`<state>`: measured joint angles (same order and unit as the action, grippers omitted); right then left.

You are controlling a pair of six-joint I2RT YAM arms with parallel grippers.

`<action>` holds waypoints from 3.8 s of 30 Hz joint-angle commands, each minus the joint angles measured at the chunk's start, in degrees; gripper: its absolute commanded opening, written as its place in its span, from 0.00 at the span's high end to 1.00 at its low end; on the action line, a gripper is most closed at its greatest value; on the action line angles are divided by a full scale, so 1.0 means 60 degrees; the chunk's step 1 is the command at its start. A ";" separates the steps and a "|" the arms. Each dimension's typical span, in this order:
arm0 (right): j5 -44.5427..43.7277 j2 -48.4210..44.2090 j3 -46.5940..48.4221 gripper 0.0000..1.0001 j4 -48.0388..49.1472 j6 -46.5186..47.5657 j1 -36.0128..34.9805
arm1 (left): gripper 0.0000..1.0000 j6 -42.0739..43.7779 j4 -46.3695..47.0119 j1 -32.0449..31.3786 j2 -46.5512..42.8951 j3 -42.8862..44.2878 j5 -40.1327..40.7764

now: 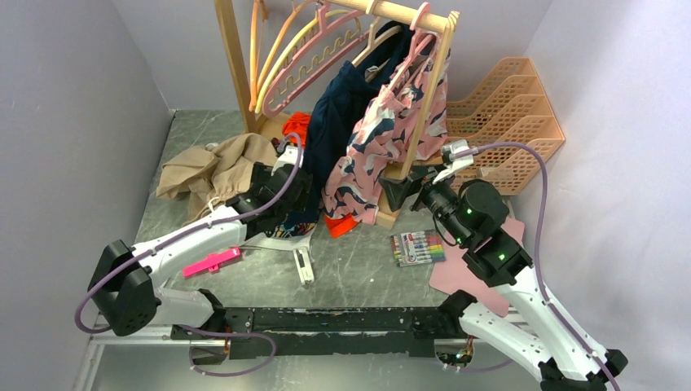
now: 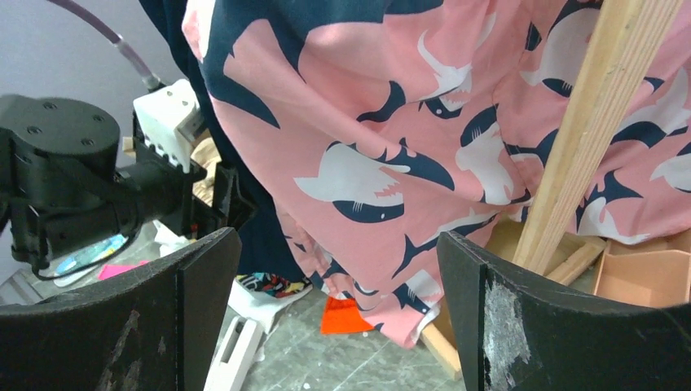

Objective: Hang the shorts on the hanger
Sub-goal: Adjust the shorts on the hanger.

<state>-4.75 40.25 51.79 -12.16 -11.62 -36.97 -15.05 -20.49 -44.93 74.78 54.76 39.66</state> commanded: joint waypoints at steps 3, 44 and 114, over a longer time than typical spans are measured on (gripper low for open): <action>-0.0745 -0.0138 -0.0093 0.05 0.0534 -0.0085 0.0022 | 0.01 -0.0040 0.0152 -0.0355 -0.0030 -0.0242 0.1287; -0.1663 0.0623 -0.0754 0.04 0.1660 -0.0693 0.0022 | 0.01 0.0340 0.0471 -0.1190 0.0356 -0.0382 0.1070; 0.1142 -0.0852 -0.2157 0.01 0.0970 -0.0187 0.0020 | 0.14 0.0991 0.3452 0.1130 -0.2268 -0.1795 -0.7256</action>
<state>2.15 35.64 38.70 -6.68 -13.87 -36.97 -11.29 -0.75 -38.35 60.58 40.07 1.45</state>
